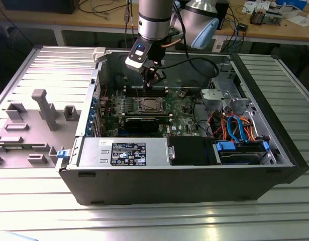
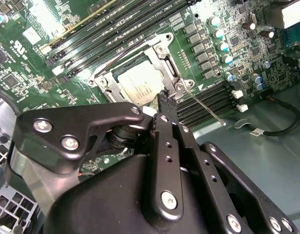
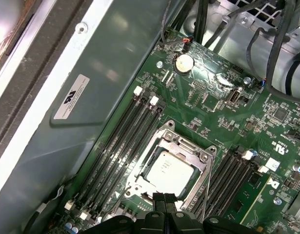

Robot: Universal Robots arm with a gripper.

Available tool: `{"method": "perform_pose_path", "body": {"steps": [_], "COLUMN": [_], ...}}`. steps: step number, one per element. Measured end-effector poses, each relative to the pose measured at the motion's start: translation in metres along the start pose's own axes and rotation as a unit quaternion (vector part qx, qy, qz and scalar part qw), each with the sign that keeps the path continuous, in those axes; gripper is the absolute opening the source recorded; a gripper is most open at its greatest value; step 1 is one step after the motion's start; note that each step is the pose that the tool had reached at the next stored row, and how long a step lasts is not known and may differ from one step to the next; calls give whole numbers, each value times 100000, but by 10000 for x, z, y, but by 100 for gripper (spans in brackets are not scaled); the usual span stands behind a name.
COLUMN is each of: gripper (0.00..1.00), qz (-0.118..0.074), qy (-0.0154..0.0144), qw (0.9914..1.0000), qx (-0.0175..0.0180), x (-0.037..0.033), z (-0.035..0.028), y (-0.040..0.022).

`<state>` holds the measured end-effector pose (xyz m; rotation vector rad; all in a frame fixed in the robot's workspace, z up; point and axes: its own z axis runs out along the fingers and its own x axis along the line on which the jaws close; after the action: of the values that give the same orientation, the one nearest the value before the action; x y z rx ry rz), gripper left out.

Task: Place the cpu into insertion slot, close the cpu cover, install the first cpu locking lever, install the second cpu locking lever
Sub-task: 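Install the first cpu locking lever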

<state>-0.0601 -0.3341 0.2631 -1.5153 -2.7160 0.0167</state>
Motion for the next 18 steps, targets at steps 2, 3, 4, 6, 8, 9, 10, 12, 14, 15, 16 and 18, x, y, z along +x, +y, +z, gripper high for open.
{"method": "perform_pose_path", "body": {"steps": [2, 3, 4, 6, 8, 9, 10, 12, 14, 15, 16, 18], "gripper": [11, 11, 11, 11, 11, 11, 11, 11, 11, 11, 11, 11], "qz": [-128, -195, -260, -404, -563, -608, -678, -771, -900, -943, -1011, -1151], "qy": [-2, -3, -6, -10, -11, -15, -15, -19, -21, -22, -23, -27], "qw": [100000, 100000, 100000, 99999, 99998, 99998, 99998, 99997, 99996, 99996, 99995, 99993], "qx": [1, 3, 3, 6, 12, 15, 14, 15, 22, 19, 23, 25], "x": [0, 0, 0, 0, 0, 0, 0, 0, 0, 0, 0, 0], "z": [0, 0, 0, 0, 0, 0, 0, 0, 0, 0, 0, 0], "y": [0, 0, 0, 0, 0, 0, 0, 0, 0, 0, 0, 0]}}
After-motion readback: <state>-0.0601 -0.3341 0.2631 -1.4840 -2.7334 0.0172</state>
